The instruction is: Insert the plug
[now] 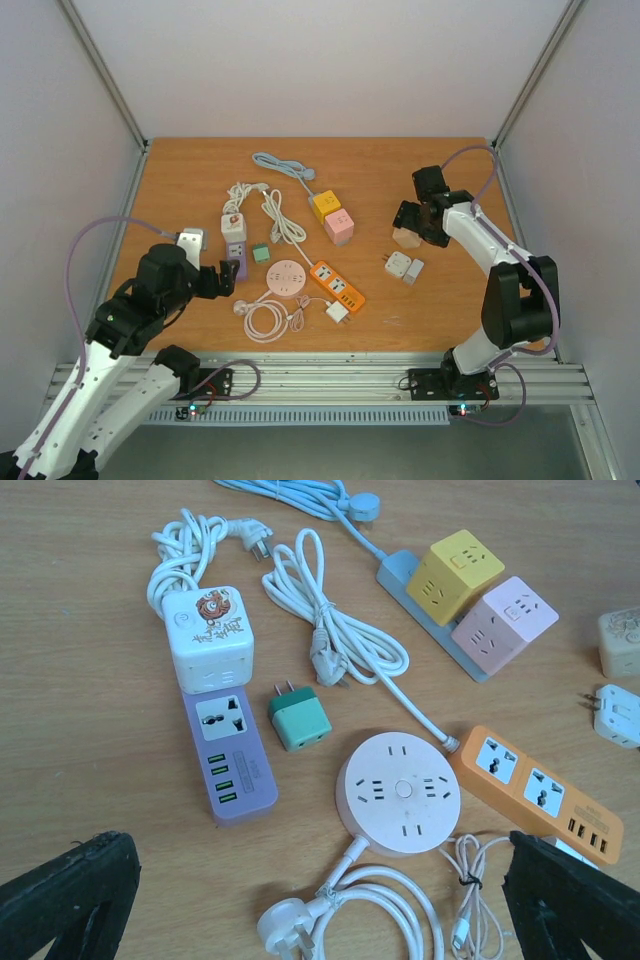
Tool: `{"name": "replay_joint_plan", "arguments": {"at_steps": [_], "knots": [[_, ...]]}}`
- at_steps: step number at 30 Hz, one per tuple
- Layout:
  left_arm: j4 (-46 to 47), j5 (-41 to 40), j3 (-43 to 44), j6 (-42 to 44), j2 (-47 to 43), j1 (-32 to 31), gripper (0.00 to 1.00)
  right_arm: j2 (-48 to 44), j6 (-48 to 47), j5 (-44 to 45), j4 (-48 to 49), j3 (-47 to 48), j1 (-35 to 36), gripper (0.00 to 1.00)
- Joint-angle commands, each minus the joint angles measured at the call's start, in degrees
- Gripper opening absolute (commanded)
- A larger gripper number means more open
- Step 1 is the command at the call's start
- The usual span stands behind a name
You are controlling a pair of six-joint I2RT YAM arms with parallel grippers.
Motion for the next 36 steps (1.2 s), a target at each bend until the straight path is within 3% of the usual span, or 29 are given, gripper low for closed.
{"name": "replay_joint_plan", "arguments": {"at_steps": [1,10,15,25,31,36], "knots": [[2.1,0.3,-0.5,0.4,0.7,0.1,0.99,2.9,1.8,-5.7,7.0,-1.1,-2.3,0.97],[1.9,0.0,-0.5,0.2,1.5,0.1,0.99,9.3,2.1,-9.5,10.6,-1.4,-4.7,0.98],[1.9,0.0,-0.4,0.2,2.0,0.1,0.99,11.6,1.0,-15.9,14.1,-2.5,-5.6,0.96],[2.1,1.5,-0.3,0.0,1.8,0.1,0.99,10.8,-0.9,-20.9,16.8,-3.5,-5.5,0.64],[2.9,8.6,0.2,-2.2,1.6,0.1,0.99,5.7,-0.8,-26.5,16.8,-5.2,-5.0,0.54],[1.9,12.6,2.9,-5.4,2.5,0.1,0.99,1.2,-0.1,-33.5,14.2,-5.3,-1.6,0.53]]}}
